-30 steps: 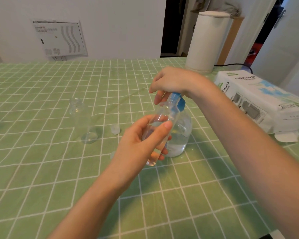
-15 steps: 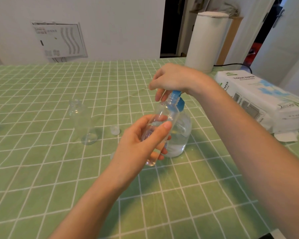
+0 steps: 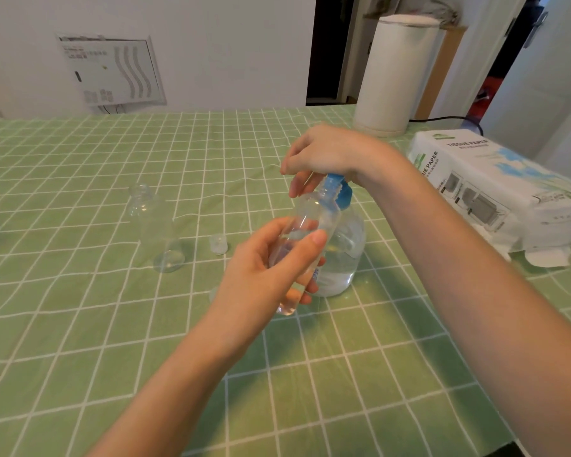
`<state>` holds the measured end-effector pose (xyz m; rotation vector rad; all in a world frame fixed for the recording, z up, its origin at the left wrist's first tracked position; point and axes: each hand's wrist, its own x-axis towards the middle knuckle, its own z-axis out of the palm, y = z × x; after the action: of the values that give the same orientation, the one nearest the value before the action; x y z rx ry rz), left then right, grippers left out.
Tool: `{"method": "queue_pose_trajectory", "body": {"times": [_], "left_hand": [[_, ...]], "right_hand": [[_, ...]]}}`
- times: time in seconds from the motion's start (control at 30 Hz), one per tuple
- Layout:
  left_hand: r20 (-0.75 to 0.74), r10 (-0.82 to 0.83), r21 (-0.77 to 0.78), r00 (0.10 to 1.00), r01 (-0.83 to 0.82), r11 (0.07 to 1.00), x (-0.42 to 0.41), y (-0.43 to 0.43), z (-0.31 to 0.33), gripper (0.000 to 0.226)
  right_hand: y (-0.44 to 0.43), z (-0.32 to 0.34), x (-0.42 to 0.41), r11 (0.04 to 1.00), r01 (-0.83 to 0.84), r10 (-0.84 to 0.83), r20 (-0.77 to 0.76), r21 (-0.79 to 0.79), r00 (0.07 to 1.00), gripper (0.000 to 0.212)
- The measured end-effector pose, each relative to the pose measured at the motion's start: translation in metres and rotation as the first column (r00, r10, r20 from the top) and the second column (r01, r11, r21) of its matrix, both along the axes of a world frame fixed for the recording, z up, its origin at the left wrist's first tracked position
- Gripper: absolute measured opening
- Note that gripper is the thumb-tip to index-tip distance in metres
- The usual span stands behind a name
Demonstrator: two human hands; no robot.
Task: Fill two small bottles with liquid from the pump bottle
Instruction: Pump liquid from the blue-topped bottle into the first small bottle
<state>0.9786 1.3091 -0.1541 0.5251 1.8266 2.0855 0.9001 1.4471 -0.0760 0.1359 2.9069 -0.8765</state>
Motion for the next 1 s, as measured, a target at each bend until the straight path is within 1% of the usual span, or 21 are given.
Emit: {"method": "queue_pose_trajectory", "body": {"times": [0.13, 0.27, 0.33, 0.4, 0.47, 0.53, 0.6, 0.7, 1.0], "left_hand": [[0.007, 0.003, 0.003, 1.000, -0.003, 1.000, 0.001, 0.001, -0.001, 0.039], [0.005, -0.001, -0.005, 1.000, 0.001, 1.000, 0.001, 0.001, -0.001, 0.038], [0.000, -0.002, -0.002, 1.000, 0.002, 1.000, 0.001, 0.001, 0.000, 0.039], [-0.009, -0.006, 0.004, 1.000, 0.007, 1.000, 0.000, 0.001, 0.001, 0.039], [-0.018, -0.013, 0.010, 1.000, 0.014, 1.000, 0.000, 0.000, 0.002, 0.040], [-0.015, -0.014, 0.017, 1.000, 0.014, 1.000, -0.001, 0.000, 0.003, 0.042], [-0.011, -0.008, 0.019, 1.000, 0.008, 1.000, -0.001, 0.000, 0.003, 0.039], [-0.013, -0.004, 0.003, 1.000, 0.004, 1.000, -0.001, 0.000, 0.002, 0.031], [0.000, 0.004, -0.002, 1.000, -0.004, 1.000, 0.002, 0.001, 0.000, 0.041]], "right_hand": [[-0.003, -0.003, 0.003, 1.000, 0.012, -0.012, 0.011, -0.028, 1.000, 0.044], [0.000, -0.006, 0.004, 0.996, 0.009, -0.010, -0.004, -0.083, 1.000, 0.035], [0.001, -0.004, 0.004, 0.995, 0.011, -0.013, -0.014, -0.095, 1.000, 0.035], [0.001, 0.001, 0.003, 0.997, 0.014, -0.017, -0.037, -0.071, 0.999, 0.040], [-0.001, 0.007, 0.002, 1.000, 0.015, -0.016, -0.054, -0.009, 0.998, 0.041], [-0.001, 0.010, 0.001, 0.999, 0.007, -0.005, -0.057, 0.040, 0.998, 0.038], [-0.001, 0.009, 0.000, 0.998, 0.002, 0.000, -0.035, 0.066, 0.999, 0.034], [0.000, 0.007, -0.001, 0.999, 0.016, -0.015, -0.012, 0.052, 1.000, 0.032], [-0.002, -0.003, 0.002, 1.000, 0.003, -0.003, 0.010, 0.008, 1.000, 0.037]]}}
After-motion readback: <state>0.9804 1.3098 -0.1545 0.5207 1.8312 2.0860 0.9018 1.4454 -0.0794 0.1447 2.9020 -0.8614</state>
